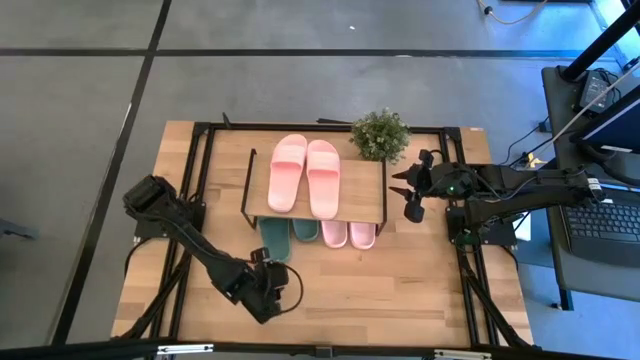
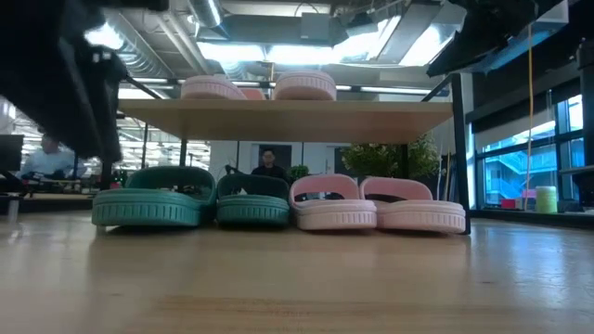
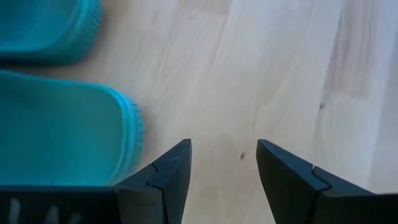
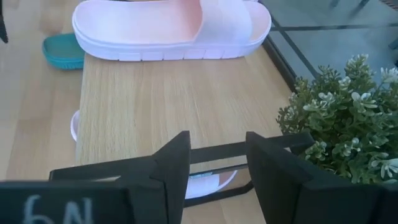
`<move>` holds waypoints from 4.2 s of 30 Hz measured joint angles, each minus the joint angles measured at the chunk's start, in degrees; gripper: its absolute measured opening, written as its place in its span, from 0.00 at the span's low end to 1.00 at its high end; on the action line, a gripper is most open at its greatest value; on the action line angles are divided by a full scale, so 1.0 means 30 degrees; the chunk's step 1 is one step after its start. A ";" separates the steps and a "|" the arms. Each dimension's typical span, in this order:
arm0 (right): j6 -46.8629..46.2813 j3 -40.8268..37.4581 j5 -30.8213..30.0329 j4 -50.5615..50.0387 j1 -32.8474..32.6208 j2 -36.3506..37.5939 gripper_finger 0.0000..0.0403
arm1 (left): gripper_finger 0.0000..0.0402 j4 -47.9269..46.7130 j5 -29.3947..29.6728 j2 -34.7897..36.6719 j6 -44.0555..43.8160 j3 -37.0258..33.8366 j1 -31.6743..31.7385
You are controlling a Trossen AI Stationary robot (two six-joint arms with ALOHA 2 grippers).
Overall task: Pick and place slides into the shelf
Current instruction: Put the green slide under the shelf, then return to Home Position
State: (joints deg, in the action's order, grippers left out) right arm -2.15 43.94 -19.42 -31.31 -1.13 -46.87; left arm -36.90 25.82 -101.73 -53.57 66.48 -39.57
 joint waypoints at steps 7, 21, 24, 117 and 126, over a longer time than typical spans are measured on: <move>-0.0062 0.0000 -0.0002 0.0048 0.0000 0.0000 0.39 | 0.43 0.0959 -0.1474 -0.0074 0.0083 -0.1883 0.0494; -0.0104 0.0000 -0.0007 0.0080 0.0248 0.0000 0.39 | 0.43 0.1258 -0.0899 -0.0056 0.0010 -0.3663 0.1357; -0.0097 0.0000 -0.0007 0.0073 0.0248 0.0000 0.39 | 0.43 0.1312 -0.0876 0.0007 -0.0004 -0.3906 0.1557; 0.3274 -0.5937 0.7053 0.4102 0.8714 1.3141 0.39 | 0.43 1.0104 -0.4160 3.3857 1.7452 -1.9332 1.2727; 0.2795 -0.5996 0.7053 0.2657 0.8714 1.5031 0.39 | 0.43 1.2580 -0.4546 3.3864 1.7391 -2.0990 1.2727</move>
State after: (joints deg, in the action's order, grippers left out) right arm 6.24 25.96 1.74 -23.34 25.02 -1.78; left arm 0.84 12.19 -0.14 -1.40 3.51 -1.39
